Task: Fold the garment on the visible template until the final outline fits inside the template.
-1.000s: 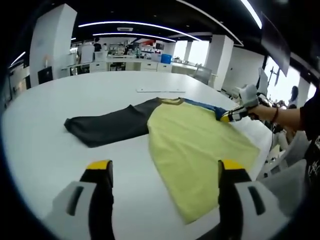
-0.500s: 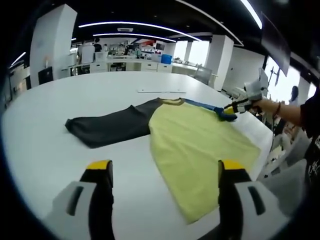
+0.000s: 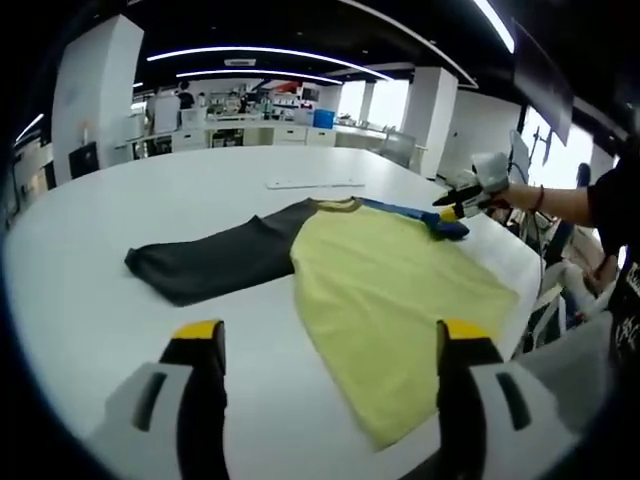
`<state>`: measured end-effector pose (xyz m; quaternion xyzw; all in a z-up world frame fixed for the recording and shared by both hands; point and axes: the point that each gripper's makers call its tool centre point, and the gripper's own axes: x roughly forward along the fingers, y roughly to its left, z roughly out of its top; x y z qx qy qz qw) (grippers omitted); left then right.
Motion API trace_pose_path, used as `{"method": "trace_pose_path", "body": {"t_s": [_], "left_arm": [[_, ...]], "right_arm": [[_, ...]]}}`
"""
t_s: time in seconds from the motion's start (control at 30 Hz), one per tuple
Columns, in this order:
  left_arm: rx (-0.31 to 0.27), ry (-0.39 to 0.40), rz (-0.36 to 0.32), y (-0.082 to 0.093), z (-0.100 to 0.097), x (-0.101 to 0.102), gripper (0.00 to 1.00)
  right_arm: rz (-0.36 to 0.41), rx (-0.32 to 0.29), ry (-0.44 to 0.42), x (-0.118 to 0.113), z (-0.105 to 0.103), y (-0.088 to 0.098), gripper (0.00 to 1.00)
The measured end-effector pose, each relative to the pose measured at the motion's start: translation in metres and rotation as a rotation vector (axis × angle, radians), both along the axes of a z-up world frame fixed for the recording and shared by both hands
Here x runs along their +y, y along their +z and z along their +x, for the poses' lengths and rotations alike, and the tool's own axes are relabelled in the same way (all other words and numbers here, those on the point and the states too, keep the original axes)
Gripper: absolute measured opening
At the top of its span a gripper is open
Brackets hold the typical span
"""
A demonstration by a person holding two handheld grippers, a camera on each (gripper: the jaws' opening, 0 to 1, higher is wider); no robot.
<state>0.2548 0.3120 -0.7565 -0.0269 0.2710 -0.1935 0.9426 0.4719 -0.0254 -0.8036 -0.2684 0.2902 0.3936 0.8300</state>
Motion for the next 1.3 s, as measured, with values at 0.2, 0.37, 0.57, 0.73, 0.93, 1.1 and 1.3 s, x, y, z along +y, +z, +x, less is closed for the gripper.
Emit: {"method": "trace_pose_path", "body": {"t_s": [0.2, 0.37, 0.57, 0.73, 0.93, 1.1, 1.3], "left_arm": [[0.015, 0.005, 0.012, -0.003, -0.002, 0.005, 0.84], [0.026, 0.011, 0.018, -0.004, -0.003, 0.01, 0.83], [0.036, 0.017, 0.025, -0.006, -0.004, 0.012, 0.83], [0.049, 0.017, 0.031, -0.009, -0.005, 0.012, 0.83], [0.057, 0.017, 0.032, -0.011, -0.001, 0.013, 0.82], [0.067, 0.007, 0.043, -0.012, 0.0, 0.01, 0.81], [0.028, 0.035, -0.007, -0.005, 0.005, 0.011, 0.81]], "right_arm": [[-0.006, 0.023, 0.064, 0.002, 0.012, -0.004, 0.27], [0.007, 0.062, 0.148, 0.016, 0.012, -0.006, 0.27], [0.002, 0.122, 0.227, 0.027, 0.01, -0.017, 0.24], [0.003, 0.185, 0.248, 0.028, 0.008, -0.026, 0.22], [-0.052, 0.241, 0.301, 0.027, -0.001, -0.035, 0.18], [-0.085, 0.24, 0.31, 0.025, 0.004, -0.039, 0.14], [-0.09, 0.245, 0.294, 0.023, 0.003, -0.036, 0.03]]}}
